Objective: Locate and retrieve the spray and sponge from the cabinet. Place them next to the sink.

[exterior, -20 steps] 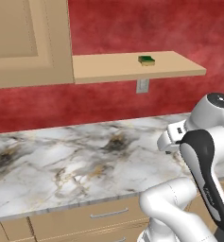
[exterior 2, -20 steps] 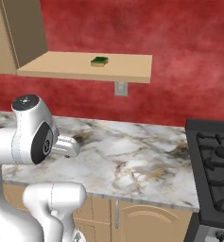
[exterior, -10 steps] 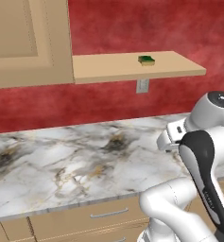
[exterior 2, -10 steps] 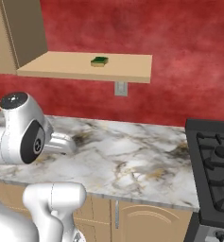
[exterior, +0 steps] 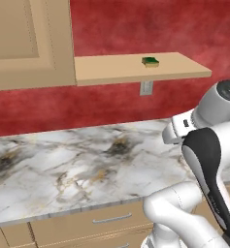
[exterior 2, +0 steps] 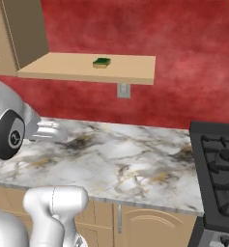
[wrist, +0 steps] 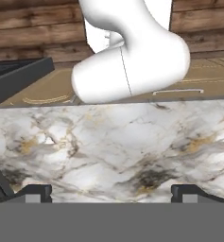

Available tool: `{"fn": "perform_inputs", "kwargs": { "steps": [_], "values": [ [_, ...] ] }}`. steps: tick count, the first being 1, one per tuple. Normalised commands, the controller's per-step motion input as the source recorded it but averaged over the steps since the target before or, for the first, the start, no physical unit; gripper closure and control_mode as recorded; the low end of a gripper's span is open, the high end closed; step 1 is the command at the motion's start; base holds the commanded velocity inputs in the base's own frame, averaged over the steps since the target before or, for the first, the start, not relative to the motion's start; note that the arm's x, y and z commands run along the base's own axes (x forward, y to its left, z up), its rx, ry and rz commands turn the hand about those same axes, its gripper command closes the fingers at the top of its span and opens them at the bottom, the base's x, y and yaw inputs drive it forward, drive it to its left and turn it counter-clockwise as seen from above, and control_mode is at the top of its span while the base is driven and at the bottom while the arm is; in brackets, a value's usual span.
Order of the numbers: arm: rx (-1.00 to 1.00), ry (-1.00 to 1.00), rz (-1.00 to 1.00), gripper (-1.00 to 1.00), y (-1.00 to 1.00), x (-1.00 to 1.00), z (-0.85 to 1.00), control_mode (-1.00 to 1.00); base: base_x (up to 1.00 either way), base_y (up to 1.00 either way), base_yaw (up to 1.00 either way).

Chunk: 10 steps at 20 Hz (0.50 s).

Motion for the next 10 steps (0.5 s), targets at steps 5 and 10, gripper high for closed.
{"fn": "perform_inputs", "kwargs": {
  "steps": [5, 10],
  "values": [
    [0.01, -0.19, 0.0, -1.0, 0.0, -0.21, 0.6, -1.0, 0.0, 0.0, 0.0],
    [0.02, -0.28, 0.0, -1.0, 0.0, -0.22, 0.56, -1.0, 0.0, 0.0, 0.0]
  ]
}}
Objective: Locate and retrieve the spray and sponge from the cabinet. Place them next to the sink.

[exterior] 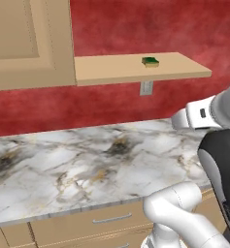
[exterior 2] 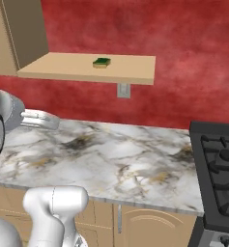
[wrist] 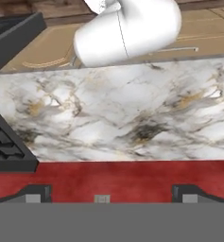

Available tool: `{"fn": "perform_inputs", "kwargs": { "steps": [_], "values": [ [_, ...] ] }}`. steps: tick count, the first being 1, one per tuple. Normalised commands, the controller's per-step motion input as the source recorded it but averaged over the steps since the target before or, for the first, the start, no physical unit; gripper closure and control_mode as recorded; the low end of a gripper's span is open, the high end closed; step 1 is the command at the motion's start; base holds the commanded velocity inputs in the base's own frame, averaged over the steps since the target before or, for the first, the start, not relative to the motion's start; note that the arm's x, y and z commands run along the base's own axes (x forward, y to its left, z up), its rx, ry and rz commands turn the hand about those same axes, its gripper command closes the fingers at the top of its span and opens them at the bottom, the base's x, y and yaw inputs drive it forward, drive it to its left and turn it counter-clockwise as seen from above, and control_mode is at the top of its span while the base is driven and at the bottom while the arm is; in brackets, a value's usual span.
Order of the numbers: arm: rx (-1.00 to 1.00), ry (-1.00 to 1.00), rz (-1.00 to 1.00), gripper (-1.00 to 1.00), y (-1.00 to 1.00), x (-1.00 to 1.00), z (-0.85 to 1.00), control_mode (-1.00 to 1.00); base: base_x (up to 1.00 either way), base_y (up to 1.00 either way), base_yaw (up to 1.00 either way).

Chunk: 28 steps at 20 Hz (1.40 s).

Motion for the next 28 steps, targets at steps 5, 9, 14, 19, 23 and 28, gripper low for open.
{"fn": "perform_inputs", "kwargs": {
  "steps": [5, 9, 14, 19, 23, 28],
  "values": [
    [0.01, -0.19, 0.0, -1.0, 0.0, -0.04, 0.66, -1.0, 0.0, 0.0, 0.0],
    [0.0, -0.16, -0.02, -1.0, 0.0, 0.0, 0.62, -1.0, 0.0, 0.0, 0.0],
    [0.01, -0.21, -0.02, -1.0, -0.02, 0.03, 0.34, -1.0, 0.0, 0.0, 0.0],
    [0.0, -0.02, 0.0, -1.0, -0.09, 0.29, -0.05, -1.0, 0.0, 0.0, 0.0],
    [-0.08, 0.06, 0.01, -1.0, 0.01, 0.44, 0.06, -1.0, 0.0, 0.0, 0.0],
    [-0.07, 0.09, 0.02, -1.0, -0.03, 0.62, 0.03, -1.0, 0.0, 0.0, 0.0]
  ]
}}
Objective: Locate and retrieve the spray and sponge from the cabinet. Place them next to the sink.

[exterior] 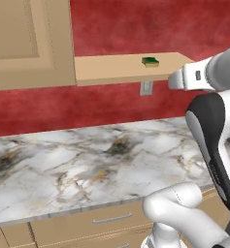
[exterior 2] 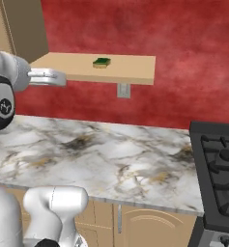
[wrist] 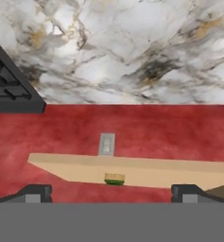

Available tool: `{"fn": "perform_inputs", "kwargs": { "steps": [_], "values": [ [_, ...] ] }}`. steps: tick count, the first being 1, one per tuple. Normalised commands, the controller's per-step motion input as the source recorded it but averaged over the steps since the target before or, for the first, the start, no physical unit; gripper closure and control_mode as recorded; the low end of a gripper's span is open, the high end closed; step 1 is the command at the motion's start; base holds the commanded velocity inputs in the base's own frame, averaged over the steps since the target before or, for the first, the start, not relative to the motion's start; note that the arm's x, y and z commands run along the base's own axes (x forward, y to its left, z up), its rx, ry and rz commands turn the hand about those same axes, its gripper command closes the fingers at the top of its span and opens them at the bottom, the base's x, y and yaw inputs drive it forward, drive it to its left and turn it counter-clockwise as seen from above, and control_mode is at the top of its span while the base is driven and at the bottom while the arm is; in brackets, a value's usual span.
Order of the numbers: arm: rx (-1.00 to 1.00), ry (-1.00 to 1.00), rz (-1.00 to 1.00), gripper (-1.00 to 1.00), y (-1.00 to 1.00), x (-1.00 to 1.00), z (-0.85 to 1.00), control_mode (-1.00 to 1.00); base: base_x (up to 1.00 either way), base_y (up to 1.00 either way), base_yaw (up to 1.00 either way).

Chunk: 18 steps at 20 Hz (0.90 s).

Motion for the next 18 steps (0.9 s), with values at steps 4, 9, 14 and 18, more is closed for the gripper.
{"fn": "perform_inputs", "kwargs": {
  "steps": [4, 9, 14, 18],
  "values": [
    [0.0, 0.03, 0.09, -1.0, -0.14, 0.68, 0.0, -1.0, 0.0, 0.0, 0.0],
    [0.0, -0.04, 0.08, -1.0, -0.12, 0.58, -0.08, -1.0, 0.0, 0.0, 0.0],
    [-0.02, -0.03, -0.08, -1.0, 0.09, 0.72, -0.15, -1.0, 0.0, 0.0, 0.0],
    [-0.01, 0.01, -0.14, -1.0, 0.09, 0.62, -0.04, -1.0, 0.0, 0.0, 0.0]
  ]
}}
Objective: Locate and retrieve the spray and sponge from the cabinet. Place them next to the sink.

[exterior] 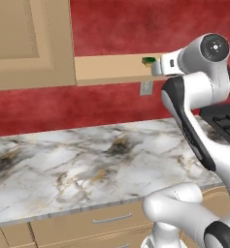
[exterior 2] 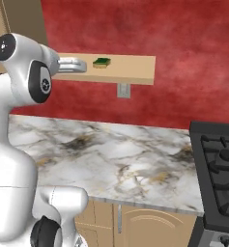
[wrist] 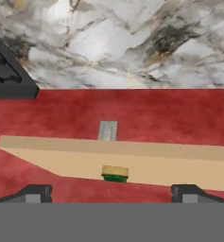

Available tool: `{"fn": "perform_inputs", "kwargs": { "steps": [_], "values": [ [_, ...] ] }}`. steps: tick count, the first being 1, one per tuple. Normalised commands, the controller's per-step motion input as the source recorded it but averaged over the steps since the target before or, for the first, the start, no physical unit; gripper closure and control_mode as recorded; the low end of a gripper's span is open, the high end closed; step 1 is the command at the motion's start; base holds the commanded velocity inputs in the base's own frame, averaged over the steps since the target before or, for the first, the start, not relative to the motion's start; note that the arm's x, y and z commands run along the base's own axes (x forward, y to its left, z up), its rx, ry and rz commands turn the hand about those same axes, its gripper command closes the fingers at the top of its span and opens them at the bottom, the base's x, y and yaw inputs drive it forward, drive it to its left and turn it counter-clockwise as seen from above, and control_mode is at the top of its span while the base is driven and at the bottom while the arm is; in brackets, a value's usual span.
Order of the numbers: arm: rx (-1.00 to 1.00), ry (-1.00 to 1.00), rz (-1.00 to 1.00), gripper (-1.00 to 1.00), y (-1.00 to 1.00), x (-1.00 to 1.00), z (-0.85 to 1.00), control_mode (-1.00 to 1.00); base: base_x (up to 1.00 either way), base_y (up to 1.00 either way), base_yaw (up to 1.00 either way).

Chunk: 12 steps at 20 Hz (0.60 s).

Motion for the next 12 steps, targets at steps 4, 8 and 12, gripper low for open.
{"fn": "perform_inputs", "kwargs": {
  "steps": [4, 8, 12],
  "values": [
    [0.0, 0.01, -0.08, -1.0, 0.0, 0.49, 0.0, -1.0, 0.0, 0.0, 0.0],
    [0.02, 0.02, -0.04, -1.0, -0.12, 0.45, 0.0, -1.0, 0.0, 0.0, 0.0],
    [0.02, 0.02, -0.01, -1.0, -0.04, 0.46, 0.0, -1.0, 0.0, 0.0, 0.0]
  ]
}}
